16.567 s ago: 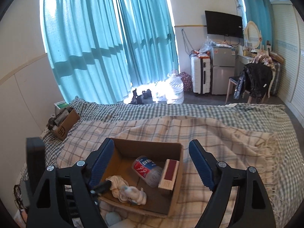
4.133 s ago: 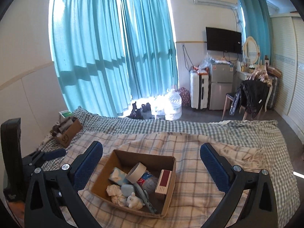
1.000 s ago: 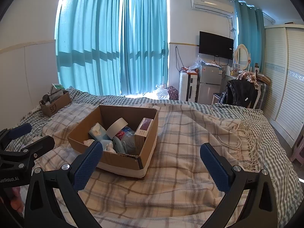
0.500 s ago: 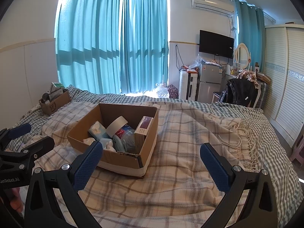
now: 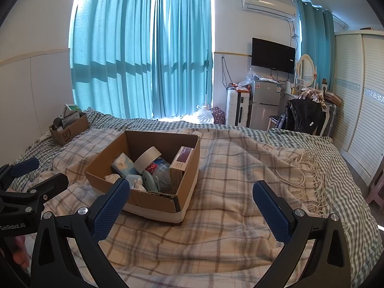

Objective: Organize objects

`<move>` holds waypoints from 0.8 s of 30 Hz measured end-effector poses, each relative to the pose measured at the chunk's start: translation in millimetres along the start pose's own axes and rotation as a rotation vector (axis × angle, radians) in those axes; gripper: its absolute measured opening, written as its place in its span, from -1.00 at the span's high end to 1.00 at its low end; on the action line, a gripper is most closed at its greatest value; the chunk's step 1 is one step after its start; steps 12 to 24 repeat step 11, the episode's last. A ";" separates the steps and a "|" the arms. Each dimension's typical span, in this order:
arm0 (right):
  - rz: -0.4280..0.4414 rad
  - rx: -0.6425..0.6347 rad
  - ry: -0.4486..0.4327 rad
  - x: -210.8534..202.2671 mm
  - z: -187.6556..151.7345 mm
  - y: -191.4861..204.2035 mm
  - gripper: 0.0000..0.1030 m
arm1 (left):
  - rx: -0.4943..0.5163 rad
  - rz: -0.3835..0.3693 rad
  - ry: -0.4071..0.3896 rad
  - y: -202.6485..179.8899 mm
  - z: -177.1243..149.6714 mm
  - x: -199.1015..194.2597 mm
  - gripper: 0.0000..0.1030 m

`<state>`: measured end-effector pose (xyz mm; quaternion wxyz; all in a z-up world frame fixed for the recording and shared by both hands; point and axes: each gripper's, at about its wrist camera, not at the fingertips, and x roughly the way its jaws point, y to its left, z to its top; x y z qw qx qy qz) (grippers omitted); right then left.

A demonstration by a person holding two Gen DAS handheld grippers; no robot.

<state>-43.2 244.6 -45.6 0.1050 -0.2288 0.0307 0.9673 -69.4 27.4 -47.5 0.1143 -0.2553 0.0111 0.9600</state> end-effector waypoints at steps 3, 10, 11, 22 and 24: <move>0.000 0.000 0.001 0.4 -0.2 0.0 -0.99 | -0.001 -0.009 0.007 0.2 -0.5 1.6 -1.00; 0.000 0.001 0.004 -0.1 -0.5 0.1 -0.99 | 0.014 0.011 -0.001 -1.7 -2.0 1.1 -1.00; 0.001 0.002 0.003 -0.4 -0.7 -0.1 -0.99 | 0.017 0.010 0.001 -1.7 -1.9 1.3 -1.00; 0.001 0.002 0.003 -0.4 -0.7 -0.1 -0.99 | 0.017 0.010 0.001 -1.7 -1.9 1.3 -1.00; 0.001 0.002 0.003 -0.4 -0.7 -0.1 -0.99 | 0.017 0.010 0.001 -1.7 -1.9 1.3 -1.00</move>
